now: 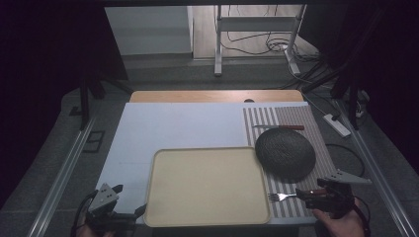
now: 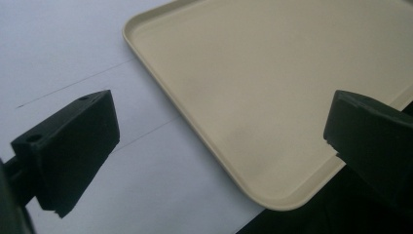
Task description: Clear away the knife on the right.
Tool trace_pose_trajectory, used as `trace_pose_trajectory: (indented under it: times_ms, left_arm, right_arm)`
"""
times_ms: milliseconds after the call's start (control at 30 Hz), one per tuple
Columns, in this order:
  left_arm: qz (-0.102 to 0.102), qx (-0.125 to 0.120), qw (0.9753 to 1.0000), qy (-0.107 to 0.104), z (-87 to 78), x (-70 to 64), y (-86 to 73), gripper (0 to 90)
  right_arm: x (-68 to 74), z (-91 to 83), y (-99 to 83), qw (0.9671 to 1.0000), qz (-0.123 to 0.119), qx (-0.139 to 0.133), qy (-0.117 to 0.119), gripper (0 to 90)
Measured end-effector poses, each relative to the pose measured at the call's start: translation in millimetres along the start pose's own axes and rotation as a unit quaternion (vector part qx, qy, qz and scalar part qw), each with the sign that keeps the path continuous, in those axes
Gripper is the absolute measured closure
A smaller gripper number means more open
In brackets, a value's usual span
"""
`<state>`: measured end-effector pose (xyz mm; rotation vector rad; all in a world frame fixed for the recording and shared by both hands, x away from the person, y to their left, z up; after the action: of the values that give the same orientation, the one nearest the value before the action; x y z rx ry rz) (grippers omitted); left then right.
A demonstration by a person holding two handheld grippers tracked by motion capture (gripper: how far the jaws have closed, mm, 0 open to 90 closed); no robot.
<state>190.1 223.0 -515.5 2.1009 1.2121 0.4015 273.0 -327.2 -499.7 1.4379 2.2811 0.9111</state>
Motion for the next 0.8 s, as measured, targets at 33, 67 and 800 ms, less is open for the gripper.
trace_pose_trajectory:
  times_ms: [33,67,800]
  left_arm:
    - [0.000,0.000,1.0000,0.000,0.1,-0.1,0.0,0.0]
    - [0.000,0.000,1.0000,0.000,0.1,-0.2,0.0,0.0]
    - [0.005,0.006,1.0000,0.000,1.2,-1.0,0.5,0.0]
  right_arm:
    - [0.0,0.0,0.0,1.0000,0.000,0.000,0.000,9.9]
    - [0.3,0.2,0.0,1.0000,-0.001,0.001,0.002,9.8]
    - [0.1,3.1,11.7,0.9997,-0.016,0.014,0.015,14.2]
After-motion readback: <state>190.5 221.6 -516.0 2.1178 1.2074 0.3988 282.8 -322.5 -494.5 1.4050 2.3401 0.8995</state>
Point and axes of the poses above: each handheld gripper's, and its own axes: z roughly forward along the jaws, y roughly out of its top, x roughly to its left, the point moved 5 cm from there along z, roughly forward along the jaws, and after that the axes turned 7 degrees about x, right-handed, at the moved point
